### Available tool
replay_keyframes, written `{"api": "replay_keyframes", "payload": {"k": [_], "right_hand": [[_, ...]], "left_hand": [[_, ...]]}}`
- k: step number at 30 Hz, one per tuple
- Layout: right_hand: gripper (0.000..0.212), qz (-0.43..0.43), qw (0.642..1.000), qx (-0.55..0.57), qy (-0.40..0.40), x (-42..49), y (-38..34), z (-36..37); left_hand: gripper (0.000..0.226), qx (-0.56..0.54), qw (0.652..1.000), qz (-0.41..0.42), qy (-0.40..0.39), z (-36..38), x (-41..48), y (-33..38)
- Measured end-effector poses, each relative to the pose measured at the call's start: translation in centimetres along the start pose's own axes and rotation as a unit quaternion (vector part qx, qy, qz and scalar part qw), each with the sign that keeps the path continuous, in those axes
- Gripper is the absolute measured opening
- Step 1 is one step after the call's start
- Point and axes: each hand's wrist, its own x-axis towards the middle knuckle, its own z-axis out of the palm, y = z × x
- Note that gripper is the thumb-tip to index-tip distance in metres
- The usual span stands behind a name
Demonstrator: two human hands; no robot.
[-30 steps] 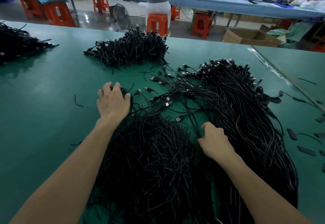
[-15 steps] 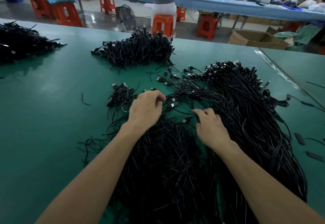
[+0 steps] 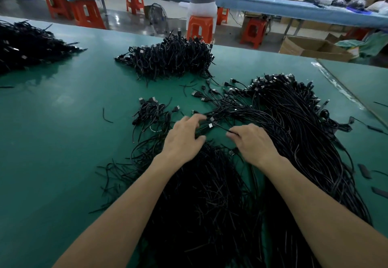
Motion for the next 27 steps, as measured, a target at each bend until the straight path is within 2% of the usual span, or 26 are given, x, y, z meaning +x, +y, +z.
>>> {"api": "replay_keyframes", "payload": {"k": [2, 3, 6, 8, 10, 11, 12, 14, 16, 17, 19, 22, 24, 27], "right_hand": [[0.034, -0.056, 0.997, 0.054, -0.011, -0.6, -1.4, -1.1], [0.032, -0.09, 0.994, 0.059, 0.0, -1.0, -2.1, -1.6], [0.02, -0.149, 0.974, 0.156, 0.07, -1.8, -3.2, -2.9], [0.02, -0.161, 0.956, 0.21, 0.126, -2.4, -3.0, -3.9], [0.025, -0.178, 0.945, 0.226, 0.156, -3.1, -2.3, -4.1], [0.03, -0.183, 0.944, 0.229, 0.152, -3.5, -2.0, -4.0], [0.036, -0.178, 0.948, 0.227, 0.133, -3.8, -1.5, -3.6], [0.055, -0.125, 0.969, 0.202, 0.061, -4.0, -0.1, -2.5], [0.074, -0.04, 0.986, 0.16, -0.001, -4.1, 1.7, -1.3], [0.077, -0.006, 0.988, 0.155, -0.016, -4.2, 2.5, -0.7], [0.07, 0.03, 0.986, 0.166, -0.008, -4.5, 3.1, 0.3], [0.054, 0.027, 0.976, 0.197, 0.086, -4.2, 1.9, -0.3], [0.053, -0.009, 0.966, 0.219, 0.137, -3.6, -0.4, -2.1], [0.053, -0.121, 0.942, 0.263, 0.168, -3.6, -5.6, -5.5]], "left_hand": [[0.063, 0.033, 0.998, 0.057, 0.013, 0.4, 0.1, 0.8], [0.062, 0.051, 0.995, 0.089, 0.012, 0.6, 0.3, 1.0], [0.036, 0.025, 0.987, 0.156, 0.024, 0.4, 0.9, 0.9], [0.022, -0.063, 0.986, 0.13, 0.086, 0.0, 1.1, 1.1], [0.027, -0.211, 0.963, 0.057, 0.156, -0.9, 1.3, 1.9], [0.032, -0.257, 0.943, 0.041, 0.207, -1.5, 1.5, 2.2], [0.036, -0.255, 0.93, 0.044, 0.262, -2.2, 1.8, 2.5], [0.043, -0.178, 0.924, 0.055, 0.335, -3.6, 1.9, 2.6], [0.044, -0.104, 0.927, 0.046, 0.357, -4.4, 1.8, 2.5], [0.045, -0.077, 0.932, 0.034, 0.352, -4.5, 1.7, 2.2], [0.048, -0.031, 0.945, -0.019, 0.325, -4.4, 1.5, 1.1], [0.05, 0.017, 0.965, -0.085, 0.247, -4.1, 1.2, -1.2], [0.044, 0.035, 0.977, -0.083, 0.193, -4.0, 0.8, -2.3], [0.037, 0.02, 0.989, -0.064, 0.134, -3.6, 0.5, -2.6]]}}
